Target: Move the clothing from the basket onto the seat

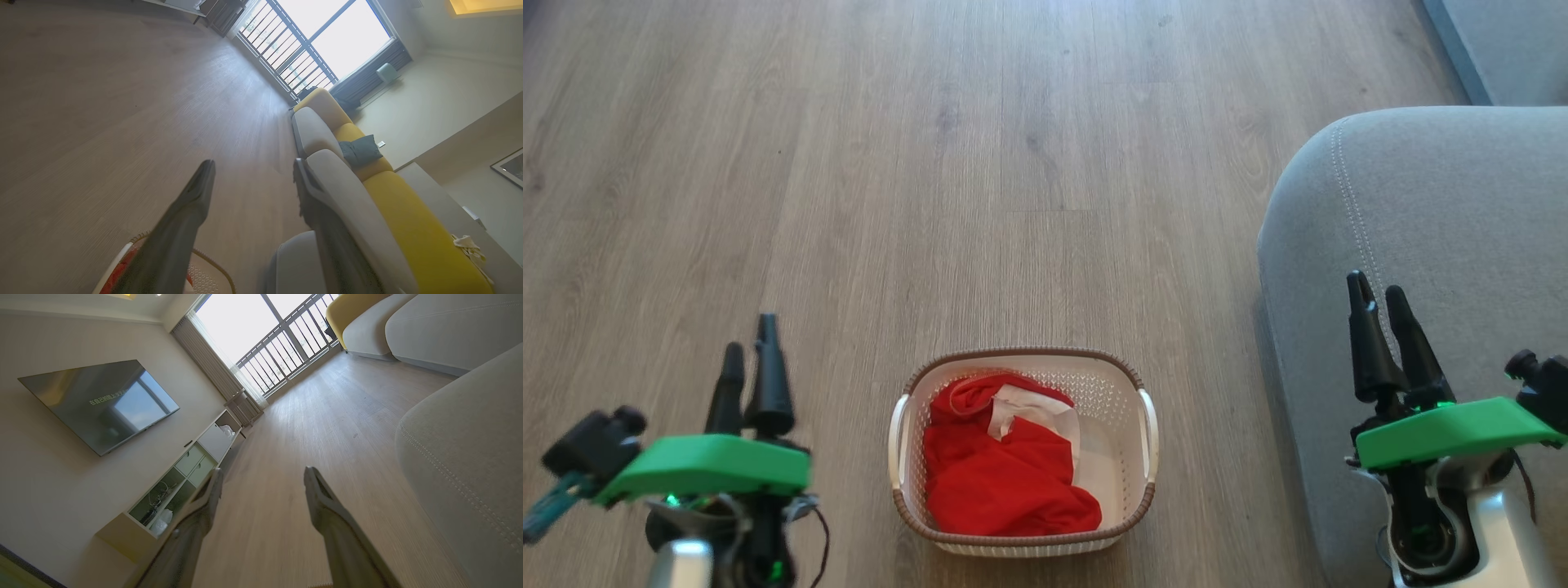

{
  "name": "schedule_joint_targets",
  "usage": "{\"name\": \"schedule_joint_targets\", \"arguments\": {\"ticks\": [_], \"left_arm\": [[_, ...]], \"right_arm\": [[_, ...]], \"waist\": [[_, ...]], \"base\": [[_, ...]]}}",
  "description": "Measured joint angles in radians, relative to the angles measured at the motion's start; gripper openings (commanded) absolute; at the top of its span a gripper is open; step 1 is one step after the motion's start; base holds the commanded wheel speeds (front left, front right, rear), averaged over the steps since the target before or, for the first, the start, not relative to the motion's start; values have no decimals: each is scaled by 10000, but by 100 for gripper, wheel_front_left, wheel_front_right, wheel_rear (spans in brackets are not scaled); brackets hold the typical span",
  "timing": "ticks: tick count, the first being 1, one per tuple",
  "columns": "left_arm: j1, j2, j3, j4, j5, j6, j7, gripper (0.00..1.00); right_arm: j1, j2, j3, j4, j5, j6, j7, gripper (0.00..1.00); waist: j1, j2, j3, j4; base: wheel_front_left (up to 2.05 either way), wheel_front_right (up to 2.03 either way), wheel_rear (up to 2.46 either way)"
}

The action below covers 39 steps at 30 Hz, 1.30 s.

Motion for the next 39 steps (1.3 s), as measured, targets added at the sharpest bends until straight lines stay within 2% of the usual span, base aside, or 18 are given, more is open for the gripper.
{"name": "schedule_joint_targets", "arguments": {"ticks": [5, 9, 14, 17, 20, 24, 27, 29, 33, 36, 39], "left_arm": [[-16, 8, -945, -161, 1741, 794, -169, 100], [-94, 29, -1570, -259, 2731, 1567, -267, 100], [-187, 314, -2545, -174, 3396, 2299, -439, 100], [-187, 522, -2957, -69, 3841, 2642, -516, 100], [-195, 704, -3388, 10, 4234, 3047, -612, 100], [-285, 859, -3881, 40, 4692, 3419, -706, 100], [-584, 1078, -4194, -56, 5325, 4172, -803, 100], [-684, 1055, -4230, -167, 5379, 4709, -882, 100], [-789, 1294, -4690, -222, 5927, 5333, -972, 100], [-796, 1275, -4878, -224, 5965, 5605, -1057, 100], [-795, 1254, -4805, -180, 5916, 5515, -1135, 100]], "right_arm": [[-124, -96, 224, -226, -788, 0, -119, 100], [-193, -291, 546, -349, -1438, 0, -253, 100], [-193, -397, 815, -516, -2370, 0, -431, 100], [-188, -268, 579, -487, -2447, 0, -527, 100], [-192, -376, 792, -516, -2966, 0, -614, 100], [-183, -359, 790, -284, -3292, 0, -702, 100], [-151, -343, 836, -84, -3565, 0, -777, 100], [-172, -343, 886, -119, -3843, 0, -869, 100], [-180, -343, 953, -134, -4297, 0, -968, 100], [-261, -336, 882, -566, -4809, 0, -1080, 100], [-380, -314, 765, -583, -5227, 0, -1179, 100]], "waist": [[0, 0, 17, 5], [0, 0, 22, 27], [0, 0, 11, 89], [0, 0, -10, 87], [0, 0, -10, 83], [0, 0, 6, 95], [0, 0, 34, 122], [0, 0, 75, 146], [0, 0, 136, 183], [0, 0, 172, 225], [0, 0, 197, 239]], "base": [[0, 0, 0], [0, 0, 0], [0, 0, 0], [0, 0, 0], [0, 0, 0], [0, 0, 0], [0, 0, 0], [0, 0, 0], [0, 0, 0], [0, 0, 0], [0, 0, 0]]}}
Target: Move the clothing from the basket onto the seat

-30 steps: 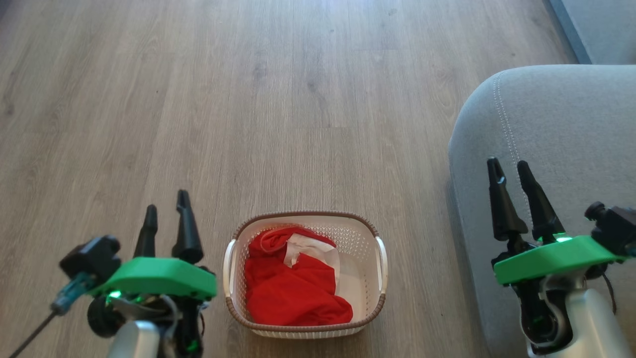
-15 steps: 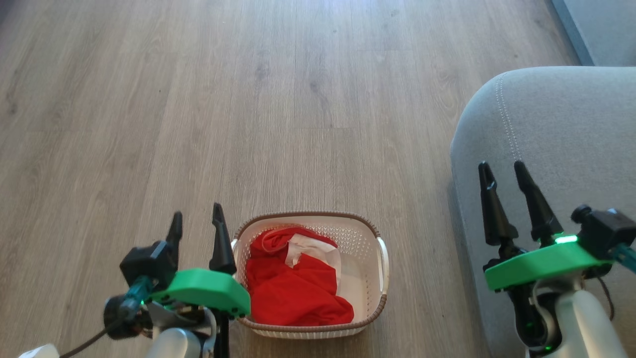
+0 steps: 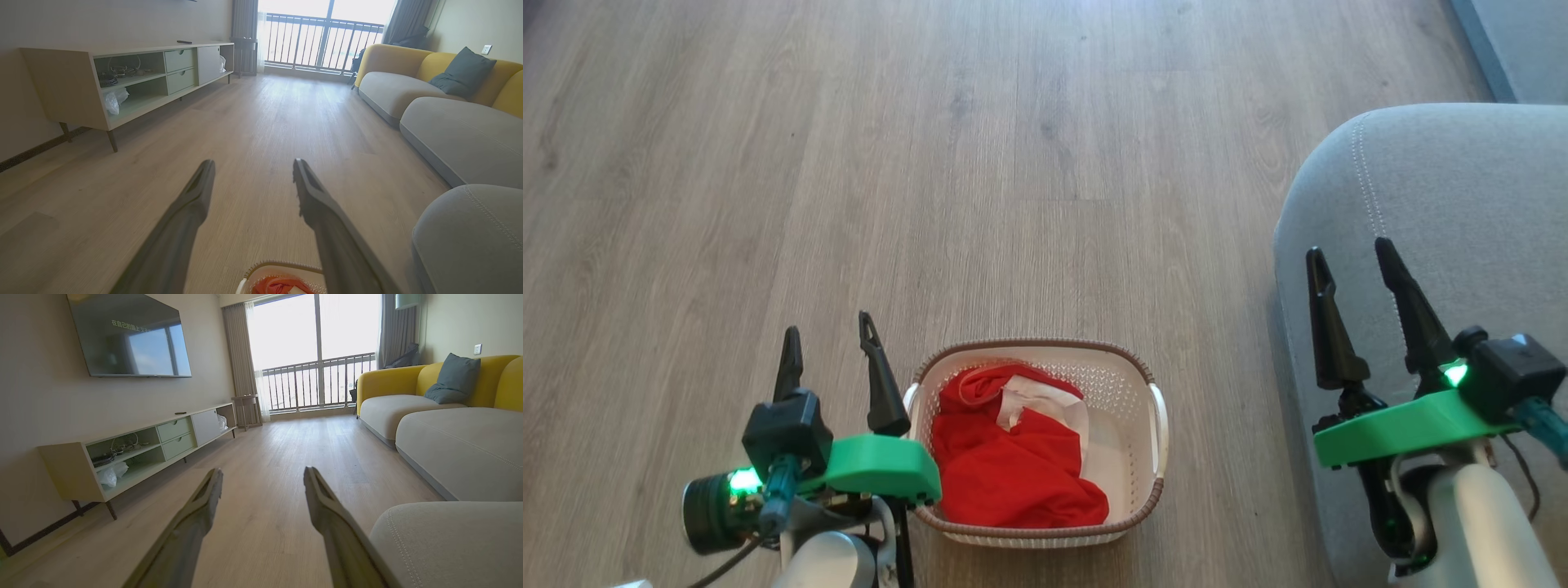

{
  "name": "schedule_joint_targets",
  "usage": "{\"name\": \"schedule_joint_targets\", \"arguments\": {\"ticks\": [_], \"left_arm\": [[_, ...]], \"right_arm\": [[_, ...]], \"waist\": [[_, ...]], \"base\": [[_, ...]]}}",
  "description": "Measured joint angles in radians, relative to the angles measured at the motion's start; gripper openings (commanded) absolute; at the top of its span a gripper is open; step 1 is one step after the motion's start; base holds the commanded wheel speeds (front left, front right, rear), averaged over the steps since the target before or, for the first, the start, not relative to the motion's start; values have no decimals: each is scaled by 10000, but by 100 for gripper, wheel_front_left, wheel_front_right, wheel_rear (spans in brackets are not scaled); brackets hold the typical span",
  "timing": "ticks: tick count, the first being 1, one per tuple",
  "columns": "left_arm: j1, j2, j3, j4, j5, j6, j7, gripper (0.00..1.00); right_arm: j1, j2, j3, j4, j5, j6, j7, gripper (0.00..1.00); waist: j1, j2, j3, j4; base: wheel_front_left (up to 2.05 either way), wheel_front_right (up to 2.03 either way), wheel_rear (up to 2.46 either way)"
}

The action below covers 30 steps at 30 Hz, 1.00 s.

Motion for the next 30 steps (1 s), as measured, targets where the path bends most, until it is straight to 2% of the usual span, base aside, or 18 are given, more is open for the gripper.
{"name": "schedule_joint_targets", "arguments": {"ticks": [2, 5, 7, 11, 16, 21, 24, 30], "left_arm": [[30, -171, 150, 25, -127, -364, -29, 100], [123, -711, 800, 88, -673, -1856, -144, 100], [283, -934, 1452, 249, -596, -2562, -236, 100], [602, -1001, 2134, 834, 44, -3555, -347, 100], [659, -1039, 2138, 1398, 527, -3973, -443, 100], [662, -1057, 1791, 1781, 1350, -3940, -575, 100], [675, -1058, 1666, 1935, 1396, -3925, -625, 100], [714, -1058, 1674, 2151, 1181, -4253, -625, 100]], "right_arm": [[9, 21, 23, 69, -226, 0, -40, 100], [12, 38, 19, 272, -539, 0, -127, 100], [21, 40, 4, 449, -709, 0, -142, 100], [24, 59, 6, 779, -1089, 0, -309, 100], [26, 94, -73, 1388, -1298, 0, -405, 100], [25, 104, 92, 2031, -1912, 0, -571, 100], [26, 102, 374, 2456, -2224, 2, -579, 100], [22, 96, 351, 2660, -2247, 2, -581, 100]], "waist": [[0, 0, 20, -7], [0, 0, 56, -16], [0, 0, 66, -15], [0, 0, 84, -20], [0, 0, 71, -9], [0, 0, 18, -20], [0, 0, -12, -41], [0, 0, -44, -72]], "base": [[0, 0, 0], [0, 0, 0], [0, 0, 0], [0, 0, 0], [0, 0, 0], [0, 0, 0], [0, 0, 0], [0, 0, 0]]}}
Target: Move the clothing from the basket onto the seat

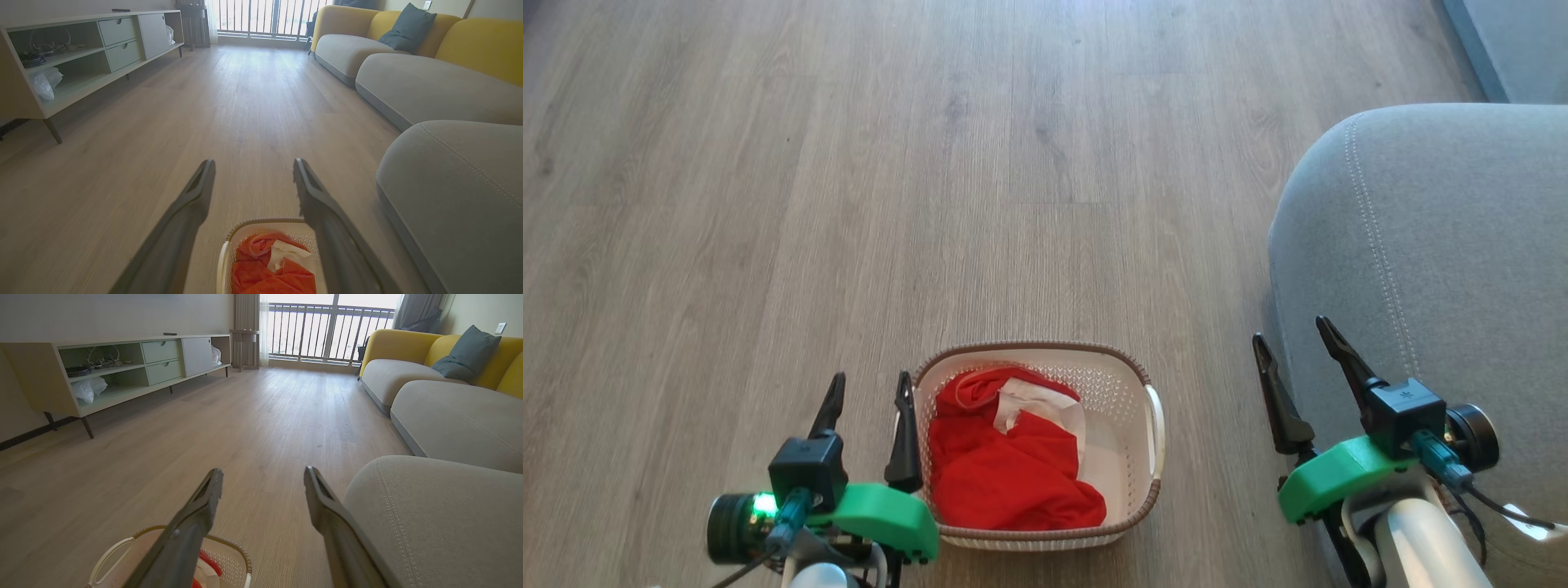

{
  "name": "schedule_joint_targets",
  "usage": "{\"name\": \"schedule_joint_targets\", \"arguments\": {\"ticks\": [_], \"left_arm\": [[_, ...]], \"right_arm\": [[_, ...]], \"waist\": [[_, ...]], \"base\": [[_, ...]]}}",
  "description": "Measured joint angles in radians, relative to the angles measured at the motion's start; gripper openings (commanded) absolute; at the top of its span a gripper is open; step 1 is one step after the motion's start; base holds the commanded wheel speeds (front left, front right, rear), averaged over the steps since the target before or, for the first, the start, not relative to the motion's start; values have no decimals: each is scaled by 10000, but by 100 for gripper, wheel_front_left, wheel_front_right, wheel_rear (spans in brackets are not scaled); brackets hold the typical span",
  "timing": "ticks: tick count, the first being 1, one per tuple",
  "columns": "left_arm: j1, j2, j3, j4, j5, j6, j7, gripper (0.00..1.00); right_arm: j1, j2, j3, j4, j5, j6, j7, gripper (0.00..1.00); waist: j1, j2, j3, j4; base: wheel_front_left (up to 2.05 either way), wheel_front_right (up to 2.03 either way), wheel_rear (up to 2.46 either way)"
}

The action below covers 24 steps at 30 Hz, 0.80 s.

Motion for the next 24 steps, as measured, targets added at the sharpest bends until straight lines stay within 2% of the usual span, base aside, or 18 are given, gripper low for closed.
{"name": "schedule_joint_targets", "arguments": {"ticks": [13, 18, 24], "left_arm": [[82, 0, -82, 393, -362, -268, 0, 100], [-340, 0, -456, 982, -533, -349, 0, 100], [-1733, -17, -1030, 1833, -493, -353, -2, 100]], "right_arm": [[-26, -2, -182, 59, -33, 0, -17, 100], [-384, -127, -370, 140, -107, 0, -31, 100], [-1333, -370, -665, -265, -82, 0, -40, 100]], "waist": [[0, 0, 279, -68], [0, 0, 1071, -127], [0, 0, 2534, -267]], "base": [[0, 0, 0], [0, 0, 0], [0, 0, 0]]}}
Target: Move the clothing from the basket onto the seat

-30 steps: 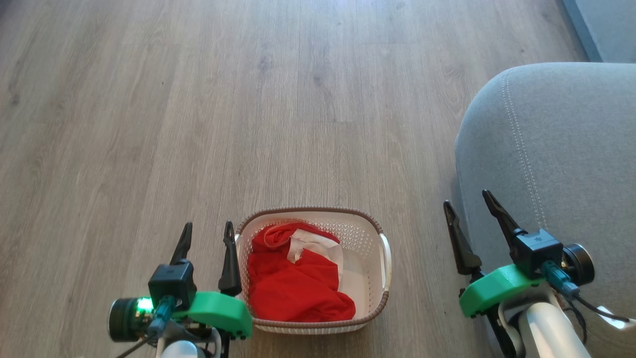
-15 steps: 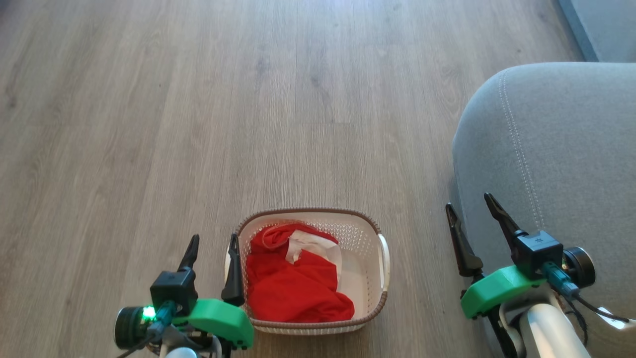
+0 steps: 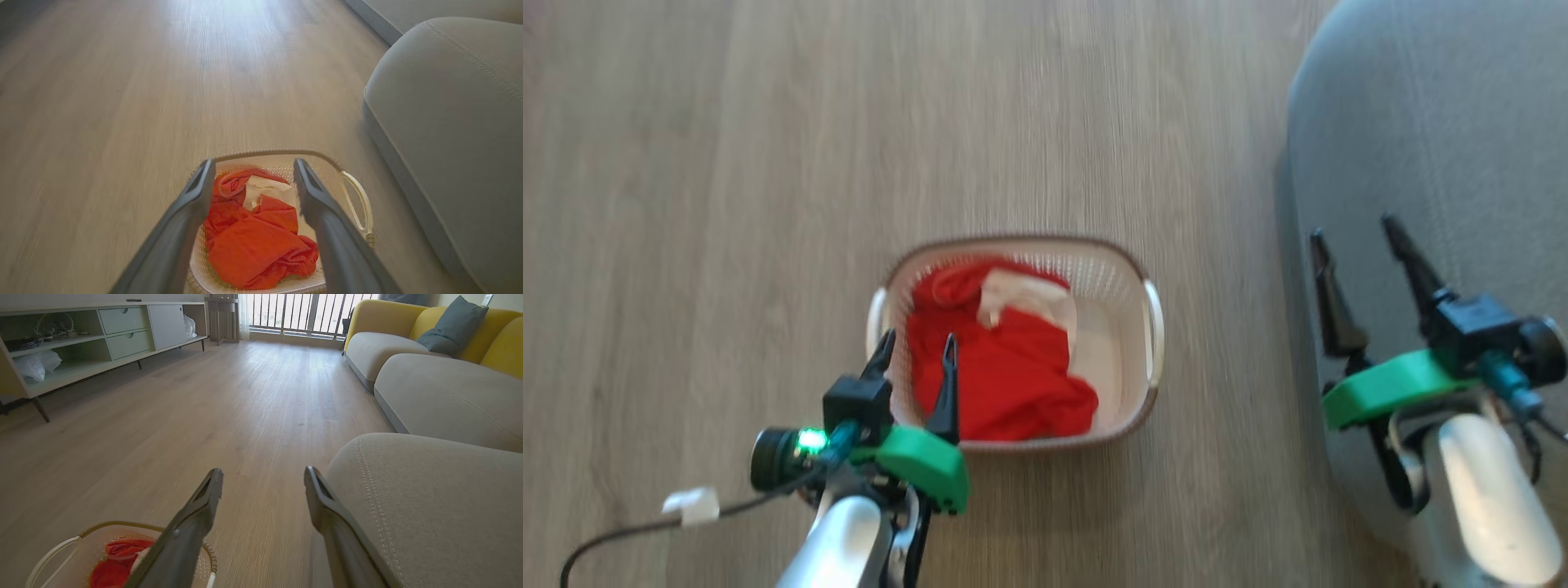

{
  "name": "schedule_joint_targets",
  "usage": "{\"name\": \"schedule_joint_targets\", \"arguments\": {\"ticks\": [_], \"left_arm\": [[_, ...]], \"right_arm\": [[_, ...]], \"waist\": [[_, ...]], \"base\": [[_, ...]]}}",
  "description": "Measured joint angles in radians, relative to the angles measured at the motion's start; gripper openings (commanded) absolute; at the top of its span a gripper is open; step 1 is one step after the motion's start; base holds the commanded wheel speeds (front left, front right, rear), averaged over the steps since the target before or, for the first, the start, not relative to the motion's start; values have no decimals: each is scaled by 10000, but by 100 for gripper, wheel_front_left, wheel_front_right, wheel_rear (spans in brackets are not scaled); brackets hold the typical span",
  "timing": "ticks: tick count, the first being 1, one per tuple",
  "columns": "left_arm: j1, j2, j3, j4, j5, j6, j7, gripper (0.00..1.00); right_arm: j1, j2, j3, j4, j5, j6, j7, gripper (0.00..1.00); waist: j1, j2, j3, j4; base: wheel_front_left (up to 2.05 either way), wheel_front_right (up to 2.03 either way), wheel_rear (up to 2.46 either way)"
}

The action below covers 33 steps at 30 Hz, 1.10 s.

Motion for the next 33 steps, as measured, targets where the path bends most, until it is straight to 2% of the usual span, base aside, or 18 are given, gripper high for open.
{"name": "schedule_joint_targets", "arguments": {"ticks": [3, 11, 14, 20, 26, 33], "left_arm": [[-709, -25, -171, 635, -44, -25, -2, 100], [-3335, -82, -1325, 2895, 775, -514, -21, 100], [-4529, -125, -1835, 4255, 886, -650, -27, 100], [-6024, -136, -2351, 6272, 1108, -932, -27, 100], [-7831, -155, -3039, 8692, 1430, -895, 430, 100], [-8963, -165, -3452, 9311, 1534, -677, 1177, 100]], "right_arm": [[-279, -100, -174, -127, 50, 0, 0, 100], [-581, -318, -625, -431, 52, 0, 0, 100], [-997, -309, -696, -629, 54, 0, 0, 100], [-1183, -190, -529, -840, 167, 0, -2, 100], [-1445, 94, 276, -1051, 468, 0, -33, 100], [-1538, 332, 750, -1156, 646, 0, -33, 100]], "waist": [[1, 0, 864, -73], [3, 0, 3155, -209], [4, 0, 4192, -320], [2, -1, 5318, -590], [2, -1, 6415, -1030], [1, 0, 7317, -1460]], "base": [[0, 0, 0], [0, 0, 0], [0, 0, 0], [0, 0, 0], [0, 0, 0], [0, 0, 0]]}}
